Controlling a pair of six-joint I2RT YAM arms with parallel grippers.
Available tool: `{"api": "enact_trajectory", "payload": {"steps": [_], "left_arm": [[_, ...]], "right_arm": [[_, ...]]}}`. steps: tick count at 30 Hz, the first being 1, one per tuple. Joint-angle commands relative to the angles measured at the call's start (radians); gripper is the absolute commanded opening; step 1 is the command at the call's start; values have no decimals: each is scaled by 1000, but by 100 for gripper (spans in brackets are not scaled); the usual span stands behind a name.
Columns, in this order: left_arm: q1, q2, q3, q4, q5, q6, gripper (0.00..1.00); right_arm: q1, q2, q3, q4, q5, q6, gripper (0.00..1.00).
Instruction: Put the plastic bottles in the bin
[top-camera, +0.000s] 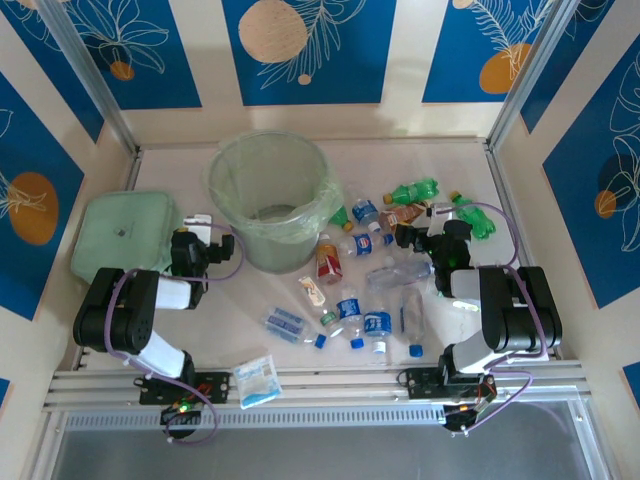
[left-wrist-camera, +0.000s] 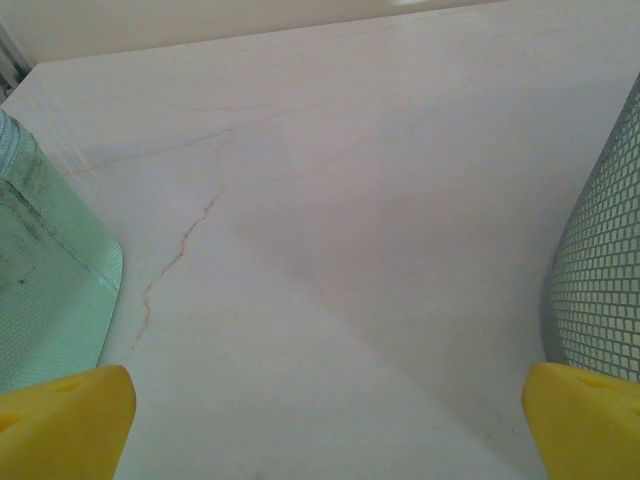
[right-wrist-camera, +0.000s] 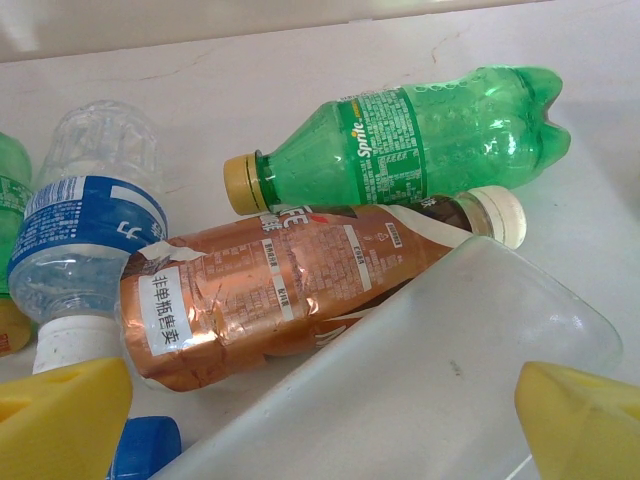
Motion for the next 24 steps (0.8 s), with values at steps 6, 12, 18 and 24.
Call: {"api": "enact_trajectory", "payload": {"steps": [6,12,18,24], "left_arm": [[-10,-98,63,-107,-32,12,99],[-8,-374,496,-1015,-424,-309,98],[-91,-616,525,-1370,-300,-567,95],[-293,-713,473,-1539,-273,-634,88]], "right_arm": [[63,-126,129,-272,276,29,99],[67,-300,593,-1118,323,480,99],[83,-366,603,-1399,285,678,98],[460,-363,685,-1732,669,777,99]]}}
